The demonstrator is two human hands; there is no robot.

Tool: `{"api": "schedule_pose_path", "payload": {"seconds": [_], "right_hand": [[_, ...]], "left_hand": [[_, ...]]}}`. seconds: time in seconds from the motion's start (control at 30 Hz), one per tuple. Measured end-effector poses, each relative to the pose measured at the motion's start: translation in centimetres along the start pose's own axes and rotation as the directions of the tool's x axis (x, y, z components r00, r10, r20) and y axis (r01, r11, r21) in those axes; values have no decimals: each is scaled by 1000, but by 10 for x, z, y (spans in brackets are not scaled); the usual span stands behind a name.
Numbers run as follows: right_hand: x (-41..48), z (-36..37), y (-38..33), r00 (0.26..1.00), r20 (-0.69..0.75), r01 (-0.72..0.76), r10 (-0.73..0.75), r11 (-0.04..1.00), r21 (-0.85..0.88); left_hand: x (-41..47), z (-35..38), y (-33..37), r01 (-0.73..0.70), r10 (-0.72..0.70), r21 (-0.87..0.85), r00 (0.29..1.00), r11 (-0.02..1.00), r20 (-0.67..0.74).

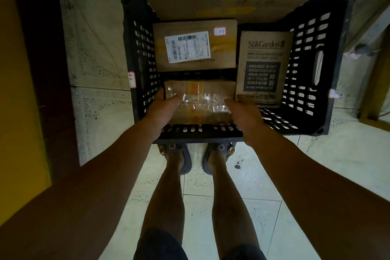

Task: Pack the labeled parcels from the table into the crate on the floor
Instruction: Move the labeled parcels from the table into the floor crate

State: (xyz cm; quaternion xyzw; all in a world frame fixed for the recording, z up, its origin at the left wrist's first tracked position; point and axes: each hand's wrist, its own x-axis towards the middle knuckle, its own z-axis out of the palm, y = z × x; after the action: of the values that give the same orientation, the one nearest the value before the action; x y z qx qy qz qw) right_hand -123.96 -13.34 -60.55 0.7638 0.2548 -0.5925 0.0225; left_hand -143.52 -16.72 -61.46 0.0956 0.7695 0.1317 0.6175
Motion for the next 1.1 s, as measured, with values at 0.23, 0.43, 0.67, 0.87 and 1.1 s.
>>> {"api": "schedule_pose_path", "payload": {"seconds": [0.23,0.43,0.67,0.87,1.1], "right_hand": [[-30,-18,-10,998,38,48,-46,998,-38],[-84,-47,-23,995,64,82,-82,997,5],[-204,-100,-39,980,-10,198,-198,975,101],[-338,-142,-43,958,-119,280,-261,942,186],[-451,-202,-33,914,-299,363,-273,880,306]], "left_hand": [[-37,5,2,-15,16,44,999,999,-38],[-102,6,28,-54,55,-82,998,995,7],[-221,-6,80,-191,201,-103,974,976,105],[-344,-20,124,-304,327,-143,926,942,186],[-462,20,163,-432,430,-71,839,899,333]]}}
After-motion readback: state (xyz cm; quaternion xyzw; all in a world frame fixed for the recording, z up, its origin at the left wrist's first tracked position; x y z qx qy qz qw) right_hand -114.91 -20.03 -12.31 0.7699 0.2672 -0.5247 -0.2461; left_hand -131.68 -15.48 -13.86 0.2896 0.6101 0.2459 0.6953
